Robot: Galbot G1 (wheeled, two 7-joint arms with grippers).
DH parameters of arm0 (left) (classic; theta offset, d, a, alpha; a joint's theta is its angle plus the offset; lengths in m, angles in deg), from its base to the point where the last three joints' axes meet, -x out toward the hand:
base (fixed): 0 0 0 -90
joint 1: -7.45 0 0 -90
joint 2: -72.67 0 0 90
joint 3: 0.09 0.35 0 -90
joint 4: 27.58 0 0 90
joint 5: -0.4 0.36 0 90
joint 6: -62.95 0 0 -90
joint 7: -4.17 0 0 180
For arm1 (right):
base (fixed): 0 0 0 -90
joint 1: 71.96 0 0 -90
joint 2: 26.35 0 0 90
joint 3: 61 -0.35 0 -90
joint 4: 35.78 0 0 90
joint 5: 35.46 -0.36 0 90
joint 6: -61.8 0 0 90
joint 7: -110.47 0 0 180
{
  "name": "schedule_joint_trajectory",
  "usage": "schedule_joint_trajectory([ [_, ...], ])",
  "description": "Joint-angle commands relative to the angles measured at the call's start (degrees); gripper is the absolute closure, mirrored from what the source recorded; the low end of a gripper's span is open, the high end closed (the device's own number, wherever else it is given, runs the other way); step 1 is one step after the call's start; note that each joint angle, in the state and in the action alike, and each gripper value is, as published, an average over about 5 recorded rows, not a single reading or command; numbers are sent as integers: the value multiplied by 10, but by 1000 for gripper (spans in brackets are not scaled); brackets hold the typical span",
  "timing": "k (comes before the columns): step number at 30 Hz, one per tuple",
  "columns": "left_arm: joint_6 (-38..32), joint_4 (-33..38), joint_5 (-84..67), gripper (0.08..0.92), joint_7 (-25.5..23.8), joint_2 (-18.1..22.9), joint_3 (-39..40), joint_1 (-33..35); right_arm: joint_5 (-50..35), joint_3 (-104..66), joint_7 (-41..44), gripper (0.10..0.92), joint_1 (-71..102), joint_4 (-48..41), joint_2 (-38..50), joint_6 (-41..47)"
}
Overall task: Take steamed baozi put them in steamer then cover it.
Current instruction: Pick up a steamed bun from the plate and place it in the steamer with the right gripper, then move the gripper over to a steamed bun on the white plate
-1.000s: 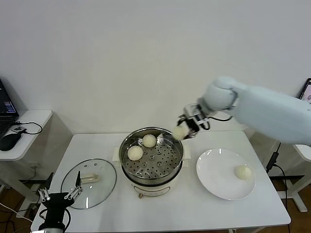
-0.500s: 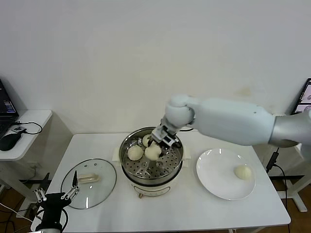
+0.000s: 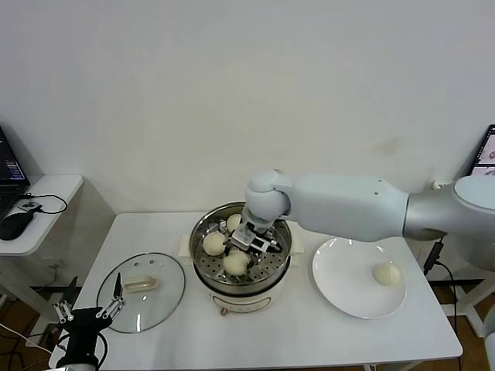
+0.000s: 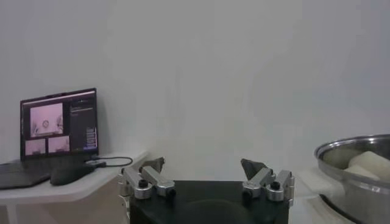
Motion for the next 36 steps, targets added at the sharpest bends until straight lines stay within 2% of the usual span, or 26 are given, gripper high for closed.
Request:
schedule_joint_trajectory([
  [1, 1, 0, 0, 177, 0, -1, 1, -2, 2, 1, -1, 281, -12, 13, 8, -19],
  [5, 2, 0, -2, 177, 0, -4, 0, -5, -26, -10, 0, 214, -42, 37, 43, -7],
  [9, 4, -1, -2, 177, -1, -8, 1, -10, -64, -28, 4, 203, -71, 75, 110, 40],
  [18, 14, 1, 1, 177, -4, -21, 14, -24, -111, -65, -25, 203, -99, 146, 325, 308],
  [21, 14, -1, 2, 177, -4, -26, 20, -27, -107, -74, -42, 203, -78, 172, 402, 348],
  [28, 14, -4, 8, 177, -5, -35, 33, -29, -14, -142, -20, 203, 67, 179, 513, 289],
  [36, 14, -12, 10, 177, -5, -38, 34, -29, 75, -293, 1, 203, 264, 84, 501, 223],
])
